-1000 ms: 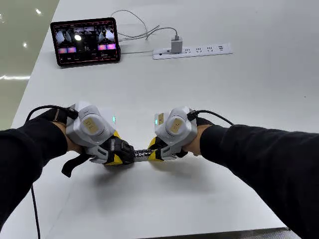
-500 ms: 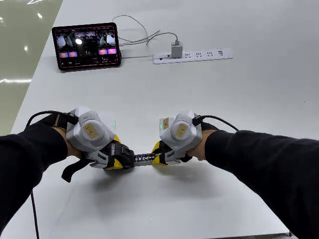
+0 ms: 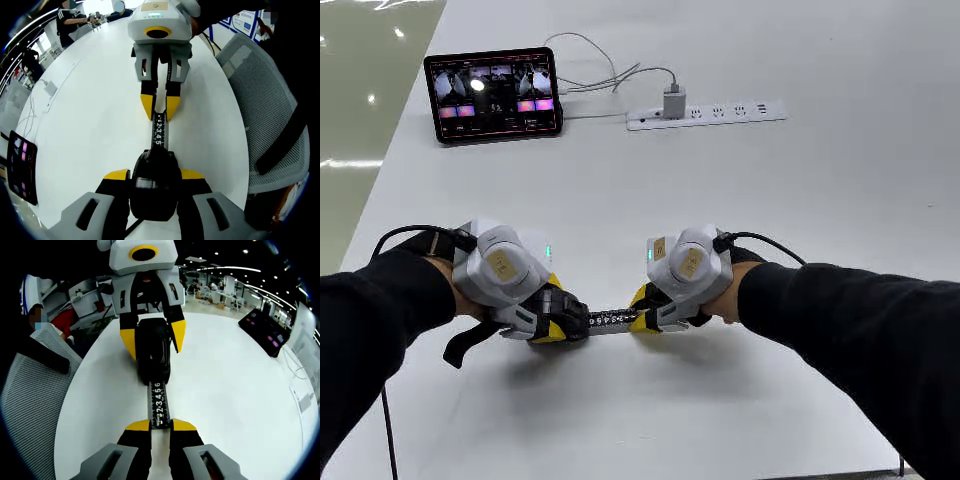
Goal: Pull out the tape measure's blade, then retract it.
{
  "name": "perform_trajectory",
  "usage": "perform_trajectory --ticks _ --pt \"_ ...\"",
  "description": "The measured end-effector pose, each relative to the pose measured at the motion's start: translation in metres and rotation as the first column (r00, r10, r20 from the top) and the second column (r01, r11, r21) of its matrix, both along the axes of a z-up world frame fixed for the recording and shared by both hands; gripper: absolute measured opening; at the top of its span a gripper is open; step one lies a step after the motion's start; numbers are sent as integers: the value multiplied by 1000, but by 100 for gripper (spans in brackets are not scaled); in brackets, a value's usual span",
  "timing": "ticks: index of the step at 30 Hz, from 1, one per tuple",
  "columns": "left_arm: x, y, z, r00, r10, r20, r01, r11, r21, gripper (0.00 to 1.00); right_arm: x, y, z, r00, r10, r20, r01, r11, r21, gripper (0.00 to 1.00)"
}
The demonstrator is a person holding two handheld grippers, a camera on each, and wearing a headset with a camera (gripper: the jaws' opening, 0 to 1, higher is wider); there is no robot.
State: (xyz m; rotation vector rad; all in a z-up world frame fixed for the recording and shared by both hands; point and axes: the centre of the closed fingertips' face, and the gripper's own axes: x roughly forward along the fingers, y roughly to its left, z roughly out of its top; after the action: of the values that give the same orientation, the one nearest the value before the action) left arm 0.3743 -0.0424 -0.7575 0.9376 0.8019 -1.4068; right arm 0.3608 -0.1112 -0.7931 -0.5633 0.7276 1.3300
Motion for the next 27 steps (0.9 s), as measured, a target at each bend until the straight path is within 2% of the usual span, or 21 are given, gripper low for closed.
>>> perform_trajectory --ticks 27 --pt "-1 0 1 1000 -5 1 5 1000 4 30 -4 -16 3 1000 -19 0 19 1000 1 8"
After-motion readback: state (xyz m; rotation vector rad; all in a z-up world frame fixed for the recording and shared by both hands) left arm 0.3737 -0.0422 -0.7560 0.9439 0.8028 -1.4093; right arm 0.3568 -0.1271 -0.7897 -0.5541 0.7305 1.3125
